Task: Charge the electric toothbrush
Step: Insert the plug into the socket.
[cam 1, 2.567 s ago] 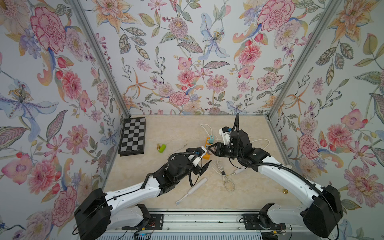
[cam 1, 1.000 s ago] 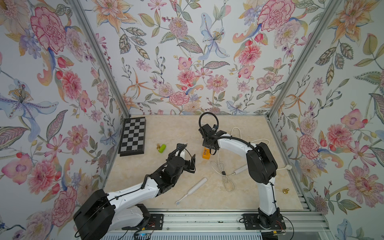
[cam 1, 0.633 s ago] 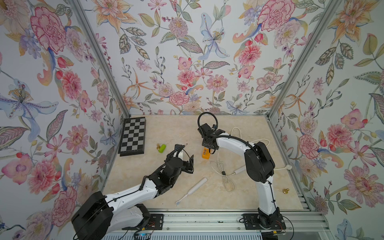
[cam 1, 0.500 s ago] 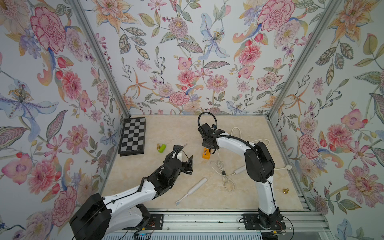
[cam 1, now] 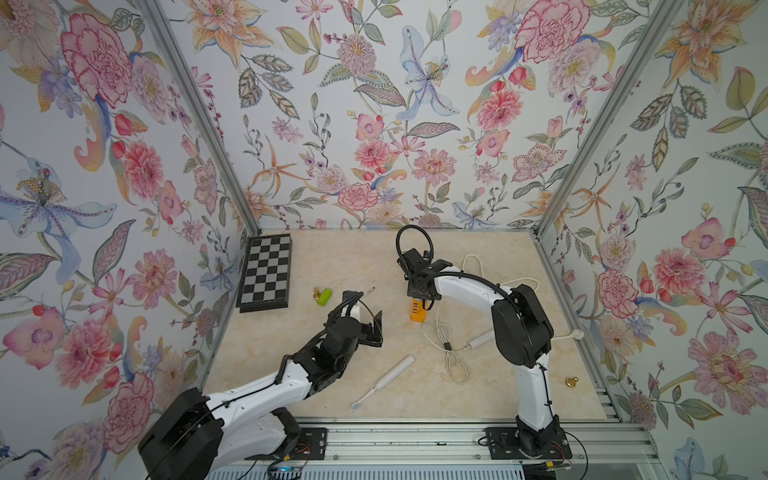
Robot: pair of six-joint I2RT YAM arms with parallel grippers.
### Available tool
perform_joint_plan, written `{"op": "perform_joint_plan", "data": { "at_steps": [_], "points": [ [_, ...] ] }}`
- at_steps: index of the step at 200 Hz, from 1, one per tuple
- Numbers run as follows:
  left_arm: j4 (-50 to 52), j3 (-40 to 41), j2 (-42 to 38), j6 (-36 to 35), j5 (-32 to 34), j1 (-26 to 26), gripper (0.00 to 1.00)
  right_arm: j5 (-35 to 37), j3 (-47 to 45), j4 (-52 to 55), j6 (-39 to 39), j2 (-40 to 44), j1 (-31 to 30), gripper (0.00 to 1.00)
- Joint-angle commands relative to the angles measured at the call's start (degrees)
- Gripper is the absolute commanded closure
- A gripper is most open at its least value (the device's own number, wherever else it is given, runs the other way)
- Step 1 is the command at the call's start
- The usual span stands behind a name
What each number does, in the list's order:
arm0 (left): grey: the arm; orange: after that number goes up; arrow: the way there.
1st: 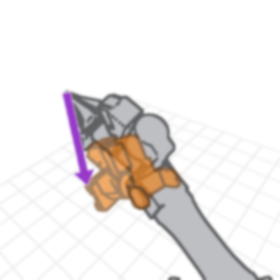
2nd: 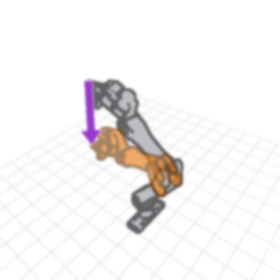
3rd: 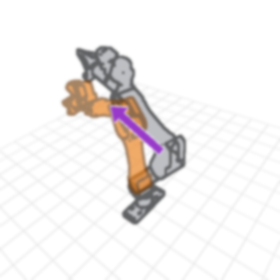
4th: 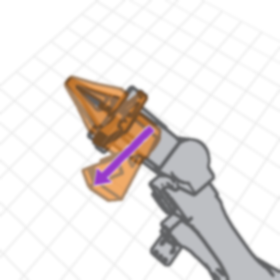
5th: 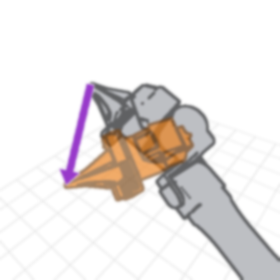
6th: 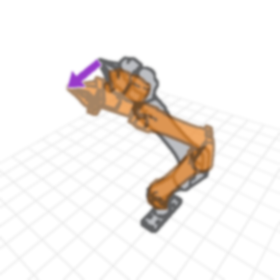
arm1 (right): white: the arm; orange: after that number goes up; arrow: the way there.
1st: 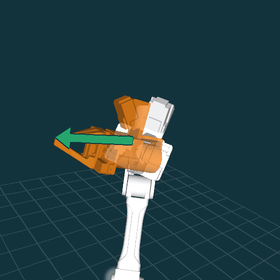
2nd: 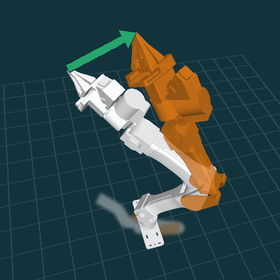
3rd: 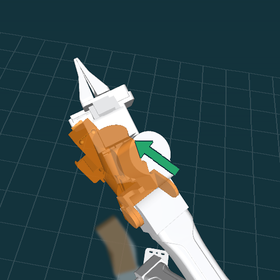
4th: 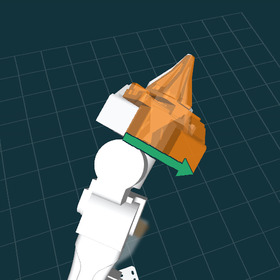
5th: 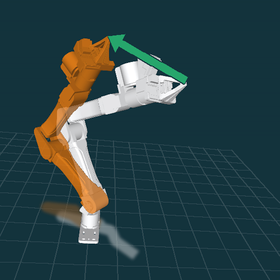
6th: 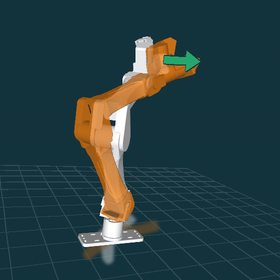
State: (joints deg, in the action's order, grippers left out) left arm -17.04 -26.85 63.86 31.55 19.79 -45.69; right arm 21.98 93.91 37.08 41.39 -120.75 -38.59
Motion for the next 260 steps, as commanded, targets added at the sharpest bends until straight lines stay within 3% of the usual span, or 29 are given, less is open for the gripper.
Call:
{"op": "perform_joint_plan", "data": {
  "at_steps": [1, 61, 119, 183, 260],
  "points": [
    [2.4, -1.8, -0.7, 1.1, 0.8, 0.9, 0.01, -5.1, -2.9, 5.0, -1.4, -2.0, -0.7, 0.64],
    [3.3, -3.8, -0.3, 0.5, -0.1, 1.2, 0.01, -6.9, -2.2, 4.2, -3.2, 3.6, -0.4, 0.39],
    [5.8, -4.7, -2.1, 0.7, 1.7, 1.4, 0.01, -7.9, -3.4, 3.3, -4.7, 11.4, 0.3, 0.3],
    [6.3, -4.6, -2.3, 1.7, 1.0, 1.6, 0.01, -10.7, 0.2, 2.9, -7.2, 8.0, 3.9, 0.45],
    [6.0, -4.7, -1.4, 1.6, 0.5, 1.7, 0.01, -10.6, -2.5, 2.6, -7.1, 6.9, 3.8, 0.79]
  ]
}}
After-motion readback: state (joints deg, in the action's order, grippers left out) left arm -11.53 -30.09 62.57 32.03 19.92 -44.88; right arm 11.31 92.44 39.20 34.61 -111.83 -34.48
